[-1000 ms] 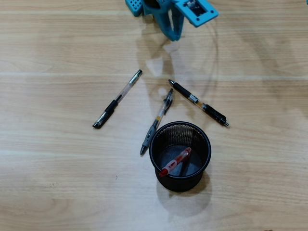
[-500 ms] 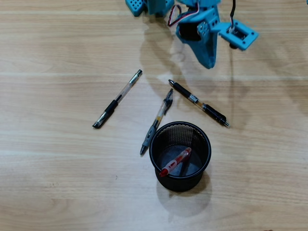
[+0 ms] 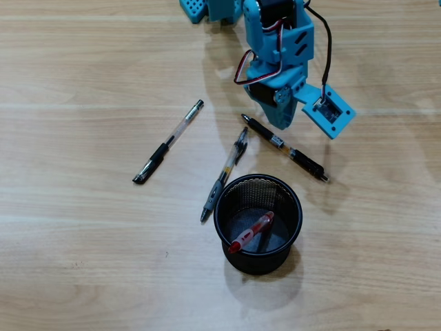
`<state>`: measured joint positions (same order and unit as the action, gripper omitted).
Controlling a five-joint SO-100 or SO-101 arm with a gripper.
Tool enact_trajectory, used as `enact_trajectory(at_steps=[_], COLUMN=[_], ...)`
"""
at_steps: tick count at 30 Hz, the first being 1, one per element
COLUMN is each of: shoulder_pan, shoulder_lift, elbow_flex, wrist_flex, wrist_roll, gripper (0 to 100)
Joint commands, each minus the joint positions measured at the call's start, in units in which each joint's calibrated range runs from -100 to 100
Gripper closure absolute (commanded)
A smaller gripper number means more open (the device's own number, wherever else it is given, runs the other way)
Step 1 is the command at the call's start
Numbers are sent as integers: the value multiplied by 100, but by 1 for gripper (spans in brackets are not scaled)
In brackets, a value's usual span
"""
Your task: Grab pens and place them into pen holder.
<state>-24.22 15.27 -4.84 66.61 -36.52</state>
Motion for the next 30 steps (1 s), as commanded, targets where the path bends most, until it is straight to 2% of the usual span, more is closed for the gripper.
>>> enact_trajectory(at_steps=[1, 5, 9, 30], shoulder_pan=[30, 21, 39, -179], shoulder_lift=[65, 157, 359, 989], elbow_flex=[-467, -458, -503, -512], wrist_flex=[93, 33, 85, 33], wrist_roll=[-18, -18, -18, -161], gripper=[97, 95, 85, 86])
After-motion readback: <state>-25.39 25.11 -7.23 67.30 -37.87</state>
